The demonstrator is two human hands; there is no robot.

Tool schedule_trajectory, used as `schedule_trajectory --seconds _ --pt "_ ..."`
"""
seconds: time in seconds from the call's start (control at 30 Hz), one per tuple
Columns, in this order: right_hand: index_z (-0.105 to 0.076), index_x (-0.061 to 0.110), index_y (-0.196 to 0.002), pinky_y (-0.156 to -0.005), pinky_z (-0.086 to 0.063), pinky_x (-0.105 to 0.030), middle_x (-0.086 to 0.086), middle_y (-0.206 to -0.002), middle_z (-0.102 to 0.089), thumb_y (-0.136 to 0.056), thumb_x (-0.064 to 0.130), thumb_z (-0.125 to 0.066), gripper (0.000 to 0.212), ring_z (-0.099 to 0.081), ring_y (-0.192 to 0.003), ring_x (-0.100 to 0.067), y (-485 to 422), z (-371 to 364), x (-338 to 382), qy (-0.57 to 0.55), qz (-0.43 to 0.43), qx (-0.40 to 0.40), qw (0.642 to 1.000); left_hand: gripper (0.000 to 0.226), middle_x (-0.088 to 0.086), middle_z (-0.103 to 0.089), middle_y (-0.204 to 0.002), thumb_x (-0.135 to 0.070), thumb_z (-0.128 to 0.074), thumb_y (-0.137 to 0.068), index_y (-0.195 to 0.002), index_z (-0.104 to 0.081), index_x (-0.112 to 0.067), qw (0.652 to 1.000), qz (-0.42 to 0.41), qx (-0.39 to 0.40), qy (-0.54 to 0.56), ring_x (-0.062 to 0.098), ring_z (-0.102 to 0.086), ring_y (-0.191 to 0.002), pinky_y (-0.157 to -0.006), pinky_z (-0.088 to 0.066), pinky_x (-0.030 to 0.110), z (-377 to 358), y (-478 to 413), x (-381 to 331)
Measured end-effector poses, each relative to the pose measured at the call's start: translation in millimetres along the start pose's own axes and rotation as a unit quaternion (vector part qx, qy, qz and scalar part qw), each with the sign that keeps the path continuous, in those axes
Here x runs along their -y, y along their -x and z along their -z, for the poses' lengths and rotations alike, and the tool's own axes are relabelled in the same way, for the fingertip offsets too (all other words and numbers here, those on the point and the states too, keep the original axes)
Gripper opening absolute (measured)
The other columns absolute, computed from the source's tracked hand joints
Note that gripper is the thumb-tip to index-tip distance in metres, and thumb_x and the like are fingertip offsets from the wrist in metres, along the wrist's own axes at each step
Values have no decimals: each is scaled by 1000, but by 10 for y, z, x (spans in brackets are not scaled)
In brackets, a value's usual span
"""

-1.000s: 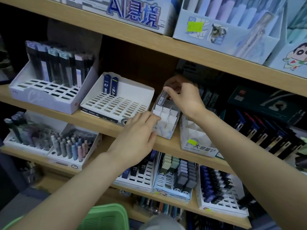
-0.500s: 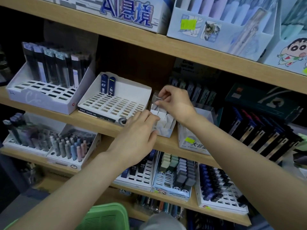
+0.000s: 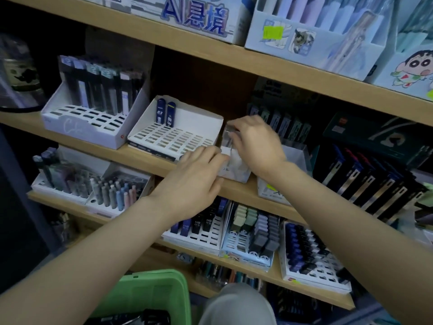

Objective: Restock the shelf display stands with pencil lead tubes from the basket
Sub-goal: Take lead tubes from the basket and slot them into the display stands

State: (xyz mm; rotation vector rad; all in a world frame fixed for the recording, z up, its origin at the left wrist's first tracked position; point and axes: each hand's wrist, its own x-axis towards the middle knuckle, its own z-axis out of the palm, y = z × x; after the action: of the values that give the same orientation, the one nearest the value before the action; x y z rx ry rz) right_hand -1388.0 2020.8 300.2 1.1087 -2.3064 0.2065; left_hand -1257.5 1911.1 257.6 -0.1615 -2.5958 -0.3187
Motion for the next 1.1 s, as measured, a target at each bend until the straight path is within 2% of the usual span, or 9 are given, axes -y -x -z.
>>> schedule_trajectory --seconds 0.13,0.3,0.5,0.6,0.67,0.77,0.87,0.97,1.1 --pt "-64 9 -107 -82 -41 -37 -8 -100 -62 -93 19 -52 21 -53 -98 -27 323 76 335 -11 65 -113 991 36 6 -57 -102 -30 -35 -87 -103 -61 -10 994 -14 17 -105 25 -53 -95 -82 -30 32 113 522 200" --pt "-64 10 -97 -72 -37 -32 -6 -94 -60 -92 21 -48 20 -51 -86 -23 917 -164 937 -84 159 -71 981 21 2 -53 -83 -29 -40 -81 -84 -54 -15 989 55 69 -120 22 -45 -81 -72 -30 33 -85 1525 548" --pt "-62 19 -97 -76 -40 -28 3 -94 -59 -89 28 -43 22 -51 -88 -15 1723 -1223 1711 -174 210 143 951 30 2 -59 -79 -35 -41 -77 -82 -64 -16 951 195 215 -109 23 -55 -71 -68 -30 32 -721 2788 910" --pt "-63 23 -102 -78 -46 -22 6 -97 -59 -89 31 -37 30 -58 -90 -11 2113 -1747 2021 -218 186 306 908 33 -1 -60 -78 -38 -39 -74 -85 -65 -19 918 263 289 -72 20 -59 -67 -64 -45 30 -1015 3244 1011" --pt "-55 17 -121 -89 -43 -26 0 -116 -54 -97 27 -37 31 -53 -108 -16 2360 -2075 2138 -241 163 411 864 38 -2 -63 -77 -40 -37 -73 -82 -68 -19 886 315 339 -36 18 -63 -65 -58 -51 25 -1213 3473 1078" --pt "-40 12 -135 -87 -36 -24 -5 -133 -40 -100 24 -42 38 -46 -117 -20 2753 -2555 2180 -258 90 524 807 39 2 -63 -102 -38 -37 -87 -103 -66 -16 846 380 373 10 23 -65 -93 -76 -51 32 -1503 3688 1171" --pt "-36 11 -136 -87 -38 -25 -7 -137 -38 -97 26 -50 44 -47 -118 -22 3089 -2936 2189 -253 15 593 764 50 5 -38 -145 -36 -40 -98 -144 -32 -20 782 435 440 77 25 -38 -132 -105 -33 35 -1899 3899 1304" --pt "-31 11 -141 -100 -38 -33 -9 -142 -36 -93 30 -57 58 -41 -127 -25 3331 -3181 2226 -249 -40 650 717 63 9 -27 -154 -34 -48 -96 -150 -19 -19 720 492 461 167 30 -33 -137 -108 -34 37 -2219 4038 1358" --pt "-25 11 -145 -114 -26 -33 -6 -150 -29 -89 35 -63 72 -27 -138 -22 3534 -3360 2304 -264 -33 682 682 67 8 -26 -154 -32 -56 -93 -149 -22 -19 700 476 487 214 29 -34 -136 -106 -36 35 -2543 4198 1392"
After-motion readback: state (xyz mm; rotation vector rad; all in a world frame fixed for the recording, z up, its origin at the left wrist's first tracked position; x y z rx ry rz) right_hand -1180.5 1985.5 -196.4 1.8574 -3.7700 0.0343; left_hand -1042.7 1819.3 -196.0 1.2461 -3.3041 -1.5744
